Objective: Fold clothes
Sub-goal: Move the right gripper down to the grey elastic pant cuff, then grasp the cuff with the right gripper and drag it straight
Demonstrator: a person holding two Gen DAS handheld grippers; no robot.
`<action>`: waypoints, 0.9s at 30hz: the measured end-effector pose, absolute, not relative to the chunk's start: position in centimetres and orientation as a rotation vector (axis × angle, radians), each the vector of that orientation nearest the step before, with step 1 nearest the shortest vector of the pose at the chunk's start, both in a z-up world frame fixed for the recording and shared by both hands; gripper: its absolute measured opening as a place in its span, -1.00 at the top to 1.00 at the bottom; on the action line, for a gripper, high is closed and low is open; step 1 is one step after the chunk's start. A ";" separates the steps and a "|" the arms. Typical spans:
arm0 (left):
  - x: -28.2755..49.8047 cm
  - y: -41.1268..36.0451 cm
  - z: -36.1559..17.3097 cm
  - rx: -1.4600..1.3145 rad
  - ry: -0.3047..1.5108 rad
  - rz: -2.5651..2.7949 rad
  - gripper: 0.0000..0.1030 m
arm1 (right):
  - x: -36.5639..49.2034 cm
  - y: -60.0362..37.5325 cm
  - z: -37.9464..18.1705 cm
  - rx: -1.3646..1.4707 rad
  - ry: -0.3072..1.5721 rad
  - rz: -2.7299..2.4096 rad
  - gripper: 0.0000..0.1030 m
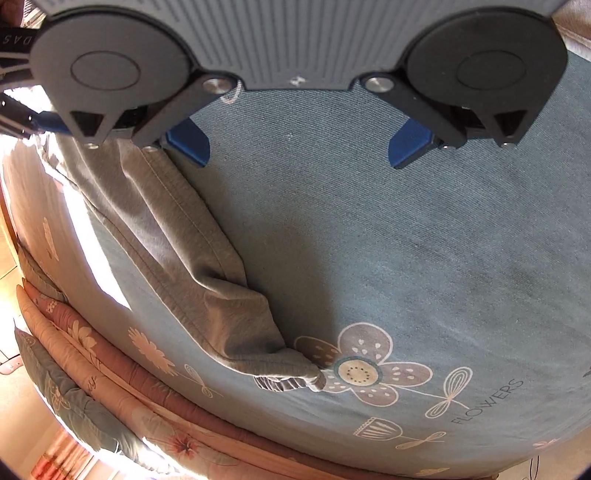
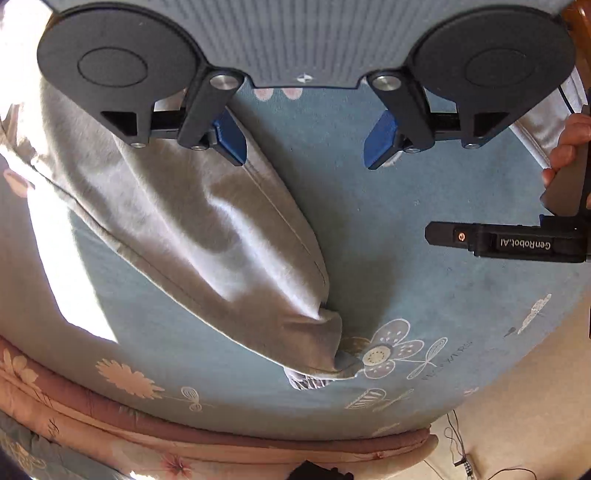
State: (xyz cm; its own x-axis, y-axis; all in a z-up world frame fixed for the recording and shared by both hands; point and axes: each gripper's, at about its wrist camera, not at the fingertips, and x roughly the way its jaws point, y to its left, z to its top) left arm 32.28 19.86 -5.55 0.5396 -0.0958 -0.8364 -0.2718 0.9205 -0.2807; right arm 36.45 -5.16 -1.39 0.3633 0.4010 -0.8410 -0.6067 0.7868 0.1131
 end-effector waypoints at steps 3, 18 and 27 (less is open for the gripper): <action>32.2 21.6 -5.4 -0.374 0.996 0.117 -0.98 | 38.9 -0.5 -0.3 -0.336 0.922 0.718 -0.46; 29.6 31.4 -6.8 -0.343 0.978 0.349 -0.98 | 49.8 19.2 -3.6 -0.856 0.739 0.775 -0.34; 29.2 34.5 -7.6 -0.425 0.981 0.422 -0.98 | 50.8 22.5 -9.1 -1.132 0.683 0.598 0.03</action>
State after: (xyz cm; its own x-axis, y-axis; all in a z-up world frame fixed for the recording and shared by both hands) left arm 29.16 34.53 -7.59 0.4896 0.1487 -0.8592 -0.5216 0.8396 -0.1519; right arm 50.78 22.46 -9.05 0.6554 0.0853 -0.7504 -0.7324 0.3144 -0.6039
